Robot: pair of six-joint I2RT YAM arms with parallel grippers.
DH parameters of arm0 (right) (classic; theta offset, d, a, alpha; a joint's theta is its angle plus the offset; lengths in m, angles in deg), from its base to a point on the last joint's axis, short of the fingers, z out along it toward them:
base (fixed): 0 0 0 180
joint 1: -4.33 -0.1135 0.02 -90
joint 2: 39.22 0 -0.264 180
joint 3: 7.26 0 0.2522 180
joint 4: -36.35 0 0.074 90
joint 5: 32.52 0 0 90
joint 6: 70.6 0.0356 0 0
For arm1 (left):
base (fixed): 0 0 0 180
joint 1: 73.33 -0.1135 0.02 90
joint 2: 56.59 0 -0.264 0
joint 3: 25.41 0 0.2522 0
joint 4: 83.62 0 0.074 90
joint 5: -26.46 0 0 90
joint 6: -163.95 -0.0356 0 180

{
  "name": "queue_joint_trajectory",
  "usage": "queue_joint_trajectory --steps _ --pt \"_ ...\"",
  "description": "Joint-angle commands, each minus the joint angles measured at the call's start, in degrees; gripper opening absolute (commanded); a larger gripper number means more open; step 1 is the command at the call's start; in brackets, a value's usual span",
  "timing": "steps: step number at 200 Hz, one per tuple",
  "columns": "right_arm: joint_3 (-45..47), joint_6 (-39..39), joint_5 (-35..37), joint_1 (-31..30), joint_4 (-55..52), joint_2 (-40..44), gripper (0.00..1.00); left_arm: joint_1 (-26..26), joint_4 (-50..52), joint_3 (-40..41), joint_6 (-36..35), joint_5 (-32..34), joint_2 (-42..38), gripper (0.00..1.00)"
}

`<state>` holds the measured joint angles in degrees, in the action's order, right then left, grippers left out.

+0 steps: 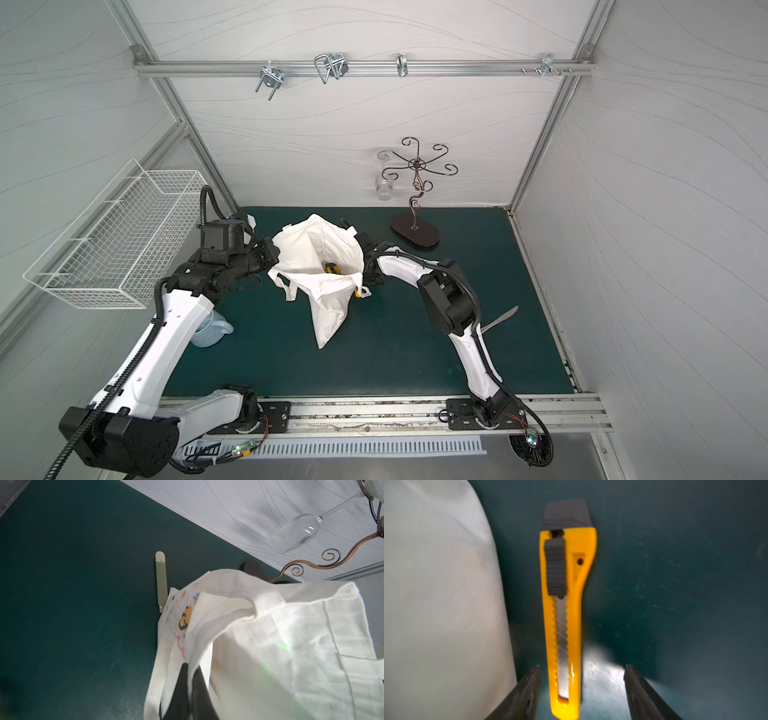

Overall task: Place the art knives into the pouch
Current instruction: Pick up the utility knife at the center of the board.

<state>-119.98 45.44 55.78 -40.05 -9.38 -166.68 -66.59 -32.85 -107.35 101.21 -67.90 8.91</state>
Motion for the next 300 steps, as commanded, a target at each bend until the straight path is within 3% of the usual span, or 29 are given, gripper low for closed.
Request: queue_joint_trajectory --steps 1,31,61,126,150,190,261,300 --pt "-3.5 -2.6 0.9 -1.9 -2.5 -3.1 0.66 -0.5 -1.2 0.2 0.5 1.0 -1.2 0.0" --pt "-6.2 -4.0 3.9 -3.5 -4.7 -6.0 0.65 -0.7 -1.3 0.4 0.5 0.9 -1.2 0.0" --pt "-7.4 -4.6 7.2 -4.1 -7.2 -7.7 0.55 -0.9 -1.3 0.4 0.4 0.6 -1.1 0.0" --pt "-3.3 -4.6 3.7 -0.8 -6.3 -7.0 0.3 -1.2 -1.8 0.4 0.7 -0.3 -0.1 0.0" --pt "-0.6 -5.0 3.8 0.7 -6.0 -5.0 0.27 -1.2 -2.0 0.3 0.8 -0.6 0.3 0.0" --pt "7.5 -5.8 5.0 2.5 -5.2 1.2 0.26 -1.3 -2.1 -0.3 0.9 -0.6 0.9 0.0" --pt "26.5 -4.7 8.7 4.6 -5.5 18.0 0.26 -1.4 -2.4 -1.7 1.4 -0.7 1.7 0.0" --pt "32.1 -4.2 9.5 6.7 -8.1 28.9 0.26 -1.4 -2.4 -1.9 1.4 -0.7 2.0 0.0"
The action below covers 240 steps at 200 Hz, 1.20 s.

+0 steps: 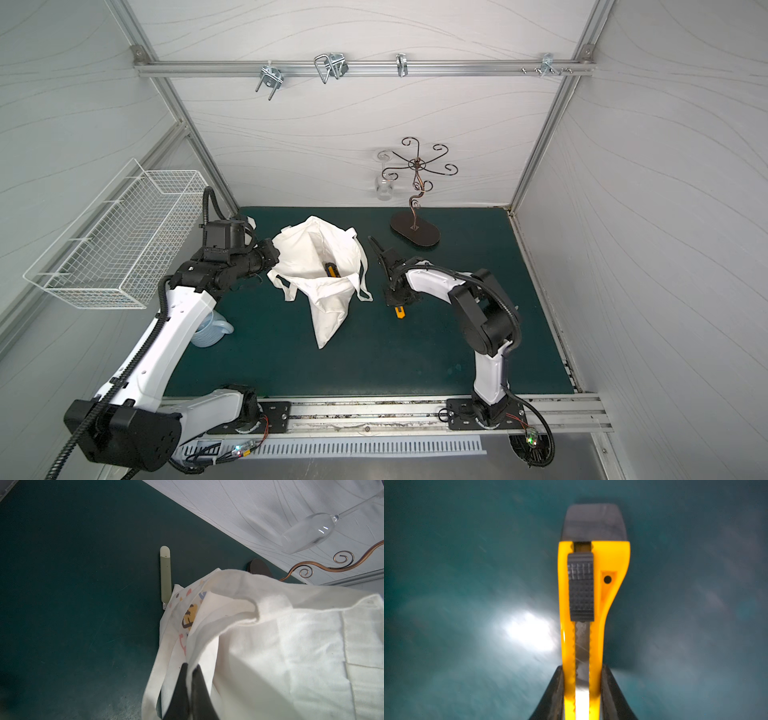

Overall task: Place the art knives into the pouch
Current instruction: Pick up the utility knife at the center of the board, then place the utility knife in the pouch.

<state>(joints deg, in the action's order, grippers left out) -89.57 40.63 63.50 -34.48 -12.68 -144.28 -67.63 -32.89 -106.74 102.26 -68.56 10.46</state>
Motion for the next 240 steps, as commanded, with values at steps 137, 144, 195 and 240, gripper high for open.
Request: queue_joint_trajectory --steps 137,144,195,240 --pt "-23.6 -2.5 9.9 -9.9 -16.3 24.5 0.29 -0.3 -2.9 -2.5 -0.4 0.0 2.2 0.0" --pt "-25.5 -2.9 10.0 -10.7 -15.9 23.9 0.29 -0.3 -2.9 -2.5 -0.4 0.0 2.3 0.0" --pt "-33.6 -6.6 10.1 -15.8 -5.6 16.1 0.3 -0.3 -2.7 -2.8 -0.5 -0.6 2.7 0.0" --pt "-35.4 -8.4 10.3 -18.3 5.7 8.7 0.31 -0.3 -2.3 -3.0 -0.7 -0.7 2.5 0.0"
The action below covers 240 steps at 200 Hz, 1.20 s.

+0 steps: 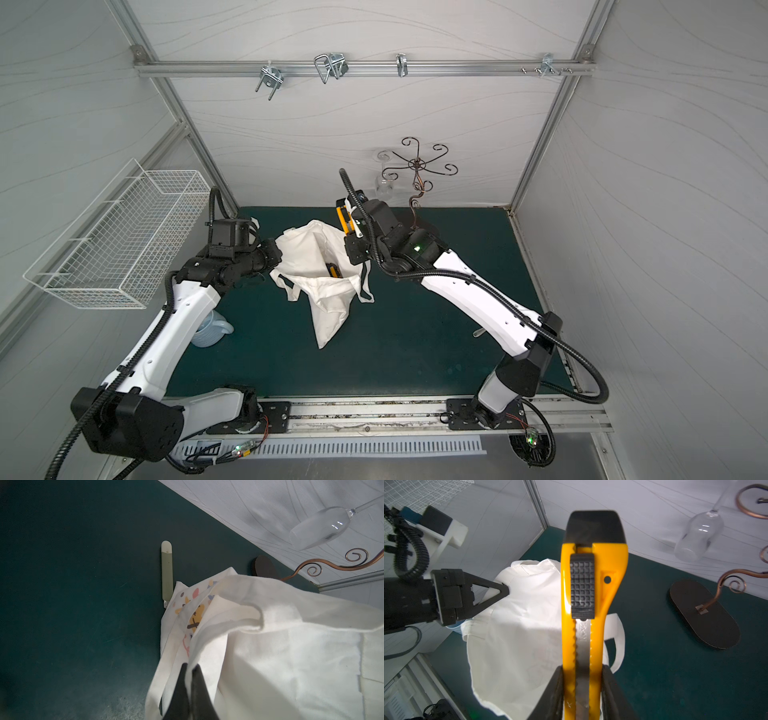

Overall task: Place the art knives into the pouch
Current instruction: Place the utility knife in the pouch, then adjust the pouch at the center of the board.

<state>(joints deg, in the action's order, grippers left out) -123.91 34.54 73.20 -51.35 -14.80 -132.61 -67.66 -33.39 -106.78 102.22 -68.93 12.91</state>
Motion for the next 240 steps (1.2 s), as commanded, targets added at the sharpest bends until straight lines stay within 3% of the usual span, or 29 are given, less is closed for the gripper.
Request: queue_joint_trajectory --steps 1,56,88,119,134,178,240 --pt "-1.1 -2.3 0.6 -1.4 7.9 -3.2 0.31 -0.3 -1.8 -3.0 -0.7 -0.3 0.0 0.0" --pt "-1.6 -2.8 -0.1 -3.3 8.5 -8.0 0.33 -0.3 -1.6 -3.3 -0.8 -0.4 -0.1 0.0" --pt "-1.7 -4.9 1.2 -3.3 6.8 -5.7 0.66 -0.3 -1.6 -3.2 -0.7 -0.7 -0.1 0.0" --pt "-4.0 -6.0 5.8 -2.6 1.8 -1.5 0.78 -0.3 -1.7 -2.6 -1.0 -0.5 -0.6 0.0" --pt "-6.1 -4.9 5.4 -0.7 -2.6 -1.6 0.81 -0.3 -1.6 -2.4 -0.9 -0.5 -0.6 0.0" --pt "-5.7 -0.3 -4.8 7.4 -8.7 -3.8 0.84 -0.3 -1.5 -3.1 -0.7 -0.4 -0.3 0.0" --pt "-2.5 1.7 -14.6 7.5 -7.7 -9.6 0.84 -0.3 -1.4 -3.1 -0.6 -0.3 -0.2 0.0"
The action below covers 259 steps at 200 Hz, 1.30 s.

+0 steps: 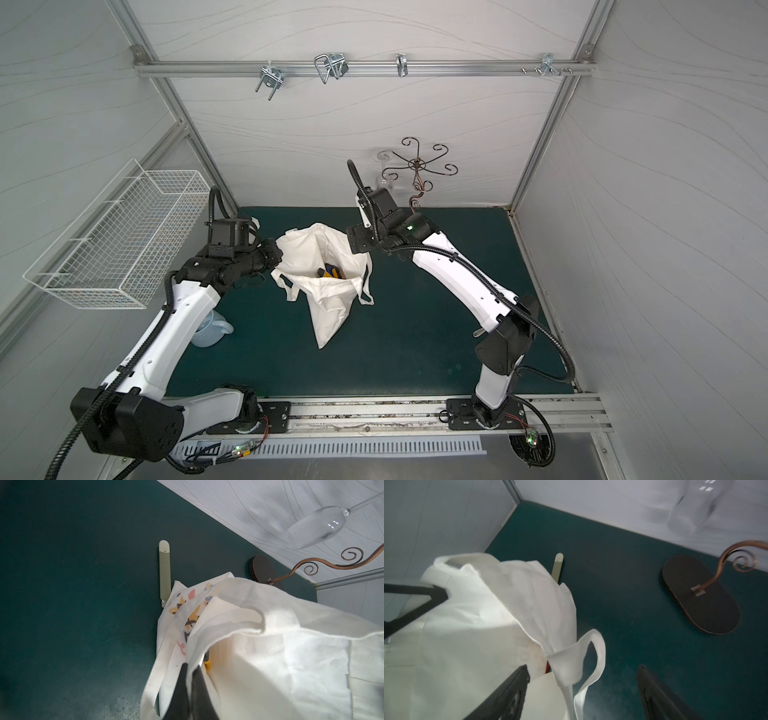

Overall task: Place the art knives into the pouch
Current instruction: Adjust the pouch at the center of the board.

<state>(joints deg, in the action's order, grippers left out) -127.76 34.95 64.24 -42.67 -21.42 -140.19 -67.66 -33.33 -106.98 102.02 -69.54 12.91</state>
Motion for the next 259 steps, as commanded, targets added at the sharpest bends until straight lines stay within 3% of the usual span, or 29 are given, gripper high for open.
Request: queue_joint_trajectory --steps 1,12,23,36,45,111,168,190,201,259 --pt "1.3 1.3 -5.6 -1.2 -1.0 -2.0 0.84 -0.3 -1.5 -3.0 -0.4 0.3 -0.1 0.0" --pt "1.3 1.2 -6.4 -1.5 -0.8 -3.1 0.82 -0.3 -1.6 -3.1 -0.4 0.2 0.0 0.0" --pt "0.7 1.2 -7.0 -1.5 -1.3 -4.4 0.69 -0.3 -1.5 -3.4 -0.3 0.1 0.1 0.0" --pt "-0.1 1.0 -6.4 -1.4 -2.2 -5.1 0.34 -0.3 -1.6 -3.8 -0.2 -0.3 0.4 0.0" --pt "-0.7 0.7 -5.3 -1.2 -3.1 -4.8 0.0 -0.3 -1.5 -4.2 -0.2 -0.5 0.5 0.0" --pt "0.8 -0.2 3.6 1.9 -12.4 10.1 0.0 2.7 2.6 -14.4 -1.7 -0.5 3.8 0.0" --pt "14.8 1.1 -3.9 12.0 -9.4 18.4 0.0 4.7 -1.8 -10.7 -0.3 -1.2 7.4 0.0" --pt "16.6 1.3 -4.7 12.3 -8.4 17.7 0.0 4.1 -1.1 -12.5 -0.5 -0.2 10.5 0.31" --pt "16.8 1.2 -4.6 12.3 -8.2 17.6 0.0 3.0 0.1 -14.5 -0.3 -0.2 12.6 0.41" --pt "15.7 1.0 -6.0 12.3 -7.9 18.0 0.0 -1.3 7.2 -27.3 -1.5 2.6 29.5 0.59"
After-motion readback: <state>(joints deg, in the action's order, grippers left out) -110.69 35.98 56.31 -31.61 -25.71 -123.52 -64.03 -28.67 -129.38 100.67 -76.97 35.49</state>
